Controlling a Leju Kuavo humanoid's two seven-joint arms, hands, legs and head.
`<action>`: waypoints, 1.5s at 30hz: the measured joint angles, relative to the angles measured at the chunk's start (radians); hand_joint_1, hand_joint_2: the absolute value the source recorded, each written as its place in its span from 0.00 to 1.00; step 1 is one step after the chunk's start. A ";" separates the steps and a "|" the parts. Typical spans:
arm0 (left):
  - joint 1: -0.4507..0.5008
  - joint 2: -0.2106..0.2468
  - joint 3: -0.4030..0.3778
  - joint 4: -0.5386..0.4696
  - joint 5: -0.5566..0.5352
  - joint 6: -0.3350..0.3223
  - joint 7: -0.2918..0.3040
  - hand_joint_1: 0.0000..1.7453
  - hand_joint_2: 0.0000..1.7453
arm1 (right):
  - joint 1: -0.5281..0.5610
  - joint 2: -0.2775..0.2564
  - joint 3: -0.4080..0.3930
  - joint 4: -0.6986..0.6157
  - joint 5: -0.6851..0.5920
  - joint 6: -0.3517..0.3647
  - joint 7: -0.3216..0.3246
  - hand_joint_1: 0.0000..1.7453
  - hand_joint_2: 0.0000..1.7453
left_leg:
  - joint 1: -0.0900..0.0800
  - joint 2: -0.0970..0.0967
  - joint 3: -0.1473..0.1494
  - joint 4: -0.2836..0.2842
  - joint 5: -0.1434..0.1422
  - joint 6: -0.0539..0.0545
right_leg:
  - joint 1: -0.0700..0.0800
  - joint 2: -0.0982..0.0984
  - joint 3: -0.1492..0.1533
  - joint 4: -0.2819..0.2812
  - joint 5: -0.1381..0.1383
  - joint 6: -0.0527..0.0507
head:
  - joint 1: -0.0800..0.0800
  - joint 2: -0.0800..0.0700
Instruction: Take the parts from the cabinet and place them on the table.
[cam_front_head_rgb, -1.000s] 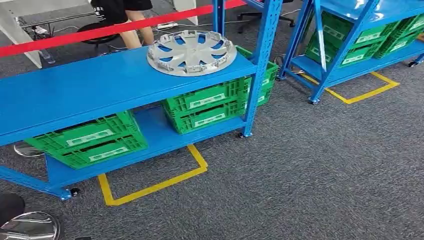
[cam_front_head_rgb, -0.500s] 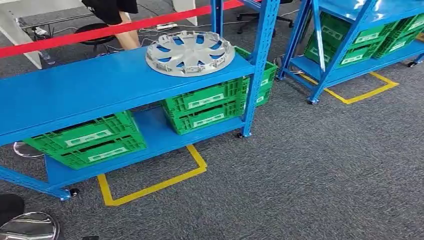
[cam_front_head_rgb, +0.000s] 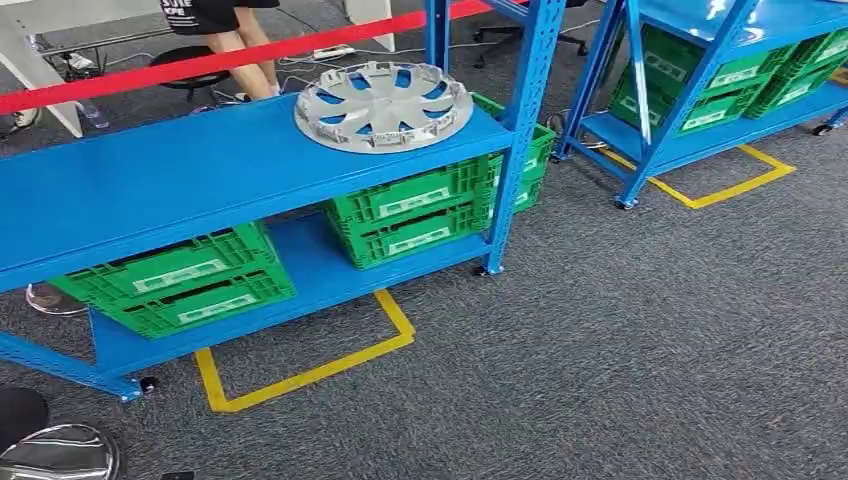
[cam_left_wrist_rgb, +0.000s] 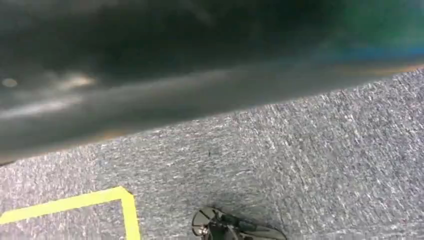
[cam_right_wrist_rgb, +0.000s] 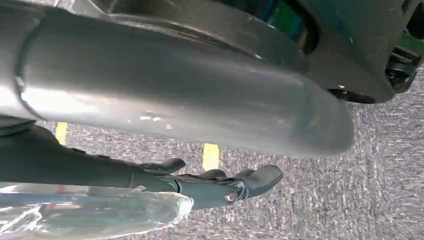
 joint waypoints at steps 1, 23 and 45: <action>0.000 0.008 0.005 0.000 0.000 -0.006 0.000 0.00 0.00 | -0.001 0.005 0.002 0.000 0.003 -0.001 0.001 0.00 0.00 | -0.005 0.000 -0.001 0.007 -0.002 0.010 | -0.007 0.000 0.001 -0.008 0.005 0.014 | 0.001 0.000; -0.006 -0.020 0.008 0.000 -0.055 0.032 -0.002 0.00 0.00 | 0.017 -0.021 0.006 0.001 -0.021 0.032 -0.019 0.00 0.00 | 0.018 0.108 -0.153 0.307 -0.142 -0.013 | -0.005 -0.114 0.012 0.036 -0.039 0.010 | -0.019 0.000; 0.005 -0.018 0.005 0.000 -0.113 -0.016 0.050 0.00 1.00 | 0.007 -0.022 -0.006 0.001 -0.060 -0.003 -0.055 0.00 1.00 | -0.030 0.086 0.013 0.045 -0.048 0.052 | -0.018 -0.063 -0.022 0.039 -0.007 0.069 | -0.005 0.000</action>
